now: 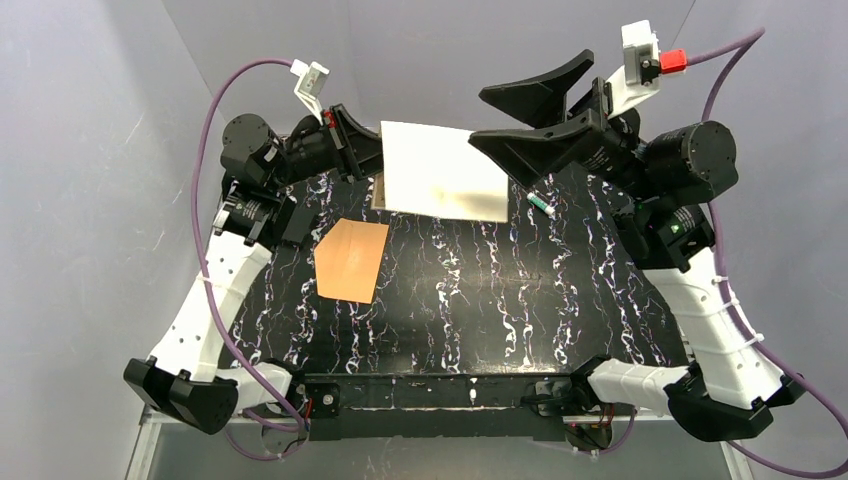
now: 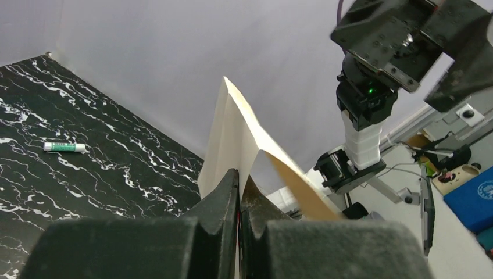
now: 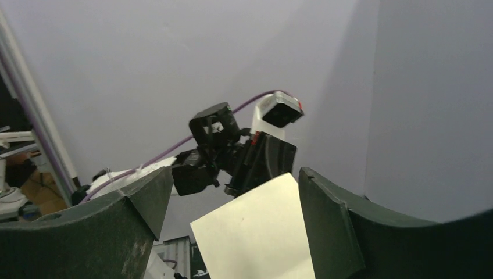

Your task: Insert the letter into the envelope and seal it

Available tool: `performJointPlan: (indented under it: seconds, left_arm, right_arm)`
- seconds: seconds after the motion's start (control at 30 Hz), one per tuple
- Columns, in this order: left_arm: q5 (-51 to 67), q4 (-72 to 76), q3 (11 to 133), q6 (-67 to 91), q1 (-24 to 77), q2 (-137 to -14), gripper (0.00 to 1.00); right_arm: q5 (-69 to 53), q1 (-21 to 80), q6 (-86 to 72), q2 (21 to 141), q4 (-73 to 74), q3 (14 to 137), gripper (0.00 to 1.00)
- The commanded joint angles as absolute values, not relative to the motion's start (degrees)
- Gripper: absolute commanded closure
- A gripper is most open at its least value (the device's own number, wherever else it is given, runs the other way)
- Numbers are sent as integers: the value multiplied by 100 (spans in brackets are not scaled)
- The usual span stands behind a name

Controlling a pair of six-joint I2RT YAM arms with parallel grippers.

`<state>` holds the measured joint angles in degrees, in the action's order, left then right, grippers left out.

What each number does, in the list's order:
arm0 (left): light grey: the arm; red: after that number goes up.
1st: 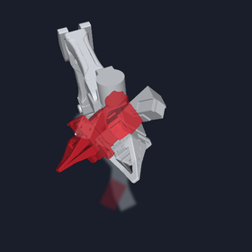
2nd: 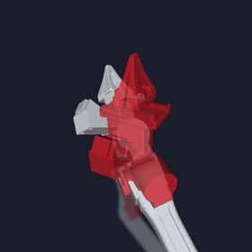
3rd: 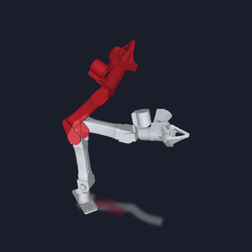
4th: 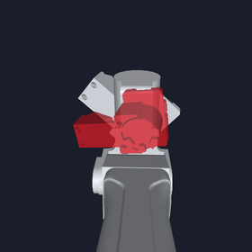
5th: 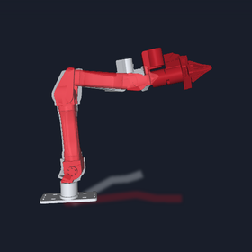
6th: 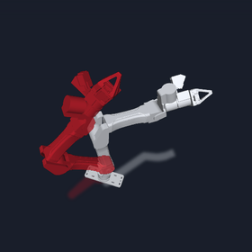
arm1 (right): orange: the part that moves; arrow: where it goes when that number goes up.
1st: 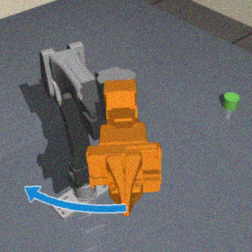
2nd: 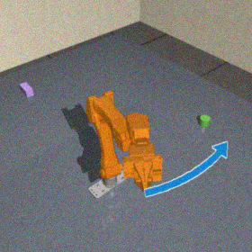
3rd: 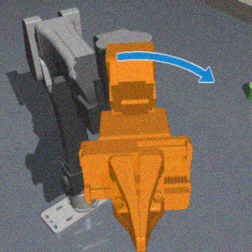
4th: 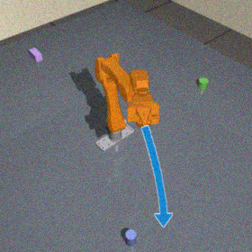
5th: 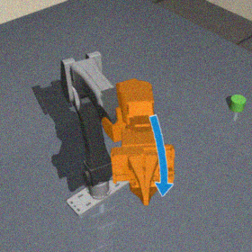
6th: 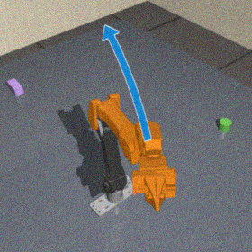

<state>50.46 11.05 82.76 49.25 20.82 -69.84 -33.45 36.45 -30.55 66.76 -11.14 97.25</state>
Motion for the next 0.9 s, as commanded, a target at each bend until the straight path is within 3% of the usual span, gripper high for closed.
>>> performJointPlan:
  seconds: [0.0, 0.13, 0.27, 0.53, 0.73, 0.8, 0.87]
  left_arm:
    - [5636, 1182, 8219, 4476, 2048, -6699, 100]
    - [6629, 1184, 8066, 4192, 2052, -6598, 100]
    - [7403, 1171, 7990, 4165, 2048, -6537, 100]
    - [7830, 1171, 7652, 4265, 2050, -6586, 100]
    - [7864, 1169, 7535, 4203, 2049, -6583, 100]
    - [7890, 1169, 7510, 4200, 2053, -6579, 100]
    - [7907, 1169, 7489, 4178, 2048, -6559, 100]
  right_arm:
    - [-2493, 3647, -2518, 6655, -85, 9925, 16]
    - [-3813, 3649, -1823, 7396, 1697, 10856, 20]
    - [-4271, 3649, -1212, 7523, 2716, 10803, 18]
    - [-5136, 3647, -1376, 7473, 3042, 10275, 38]
    - [-5177, 3647, -1821, 7338, 2764, 9869, 28]
    - [-5250, 3647, -2141, 7326, 2463, 9667, 35]
    - [-5382, 3648, -2369, 7389, 2284, 9608, 49]
